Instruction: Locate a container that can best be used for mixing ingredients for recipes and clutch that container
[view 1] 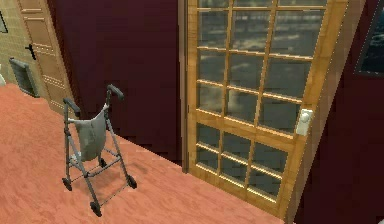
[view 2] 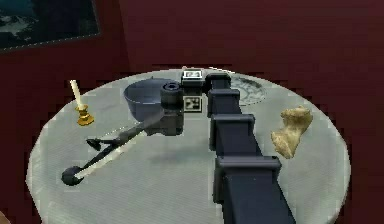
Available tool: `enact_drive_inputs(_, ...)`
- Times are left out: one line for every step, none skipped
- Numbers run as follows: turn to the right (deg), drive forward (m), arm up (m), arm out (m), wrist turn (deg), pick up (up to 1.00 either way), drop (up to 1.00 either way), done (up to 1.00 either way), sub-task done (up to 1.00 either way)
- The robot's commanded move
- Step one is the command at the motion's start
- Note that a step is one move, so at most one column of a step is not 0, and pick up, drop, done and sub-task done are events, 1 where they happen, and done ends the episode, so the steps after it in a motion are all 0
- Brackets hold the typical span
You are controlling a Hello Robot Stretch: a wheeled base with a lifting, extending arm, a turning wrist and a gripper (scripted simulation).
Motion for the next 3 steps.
enact_drive_inputs(0.0, 0.00, 0.00, 0.00, 45.0, 0.00, 0.00, 0.00, 0.00)
enact_drive_inputs(0.0, 0.00, 0.00, 0.00, 12.0, 0.00, 0.00, 0.00, 0.00)
enact_drive_inputs(0.0, 0.00, 0.00, 0.00, 0.0, 1.00, 0.00, 0.00, 0.00)
